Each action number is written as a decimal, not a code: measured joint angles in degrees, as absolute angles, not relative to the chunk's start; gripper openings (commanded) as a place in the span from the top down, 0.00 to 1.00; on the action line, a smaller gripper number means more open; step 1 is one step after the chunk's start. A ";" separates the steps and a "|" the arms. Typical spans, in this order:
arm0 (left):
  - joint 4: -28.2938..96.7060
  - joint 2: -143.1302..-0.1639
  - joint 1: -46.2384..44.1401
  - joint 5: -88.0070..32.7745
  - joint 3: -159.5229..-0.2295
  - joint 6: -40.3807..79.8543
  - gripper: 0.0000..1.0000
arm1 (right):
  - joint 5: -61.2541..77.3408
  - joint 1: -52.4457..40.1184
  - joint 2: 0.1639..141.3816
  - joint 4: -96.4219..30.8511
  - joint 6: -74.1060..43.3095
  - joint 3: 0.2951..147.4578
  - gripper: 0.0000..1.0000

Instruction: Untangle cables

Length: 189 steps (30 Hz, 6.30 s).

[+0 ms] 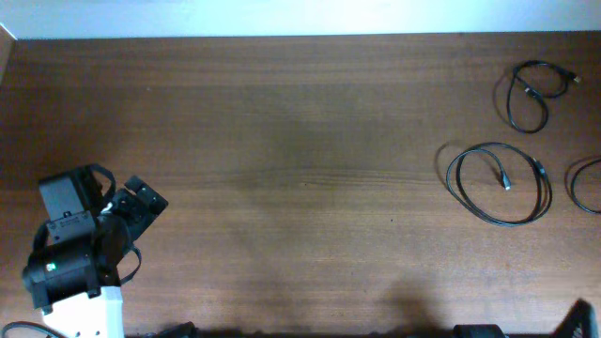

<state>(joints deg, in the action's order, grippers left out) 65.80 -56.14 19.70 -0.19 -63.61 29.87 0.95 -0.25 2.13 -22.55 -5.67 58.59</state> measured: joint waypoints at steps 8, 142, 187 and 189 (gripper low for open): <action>65.78 -56.14 19.70 -0.19 -63.61 29.87 0.01 | -4.08 -0.56 0.80 -22.20 0.49 60.64 0.09; 65.78 -32.86 9.91 1.32 -64.01 29.87 0.01 | -9.19 1.74 0.73 -3.64 1.30 0.86 0.02; 4.10 -0.62 0.34 -5.61 -0.80 -3.66 0.01 | -9.19 1.74 0.69 -3.57 1.34 0.84 0.02; 4.10 -0.62 0.34 -5.61 -0.80 -3.70 0.01 | -9.19 1.74 0.69 -3.57 1.30 0.84 0.02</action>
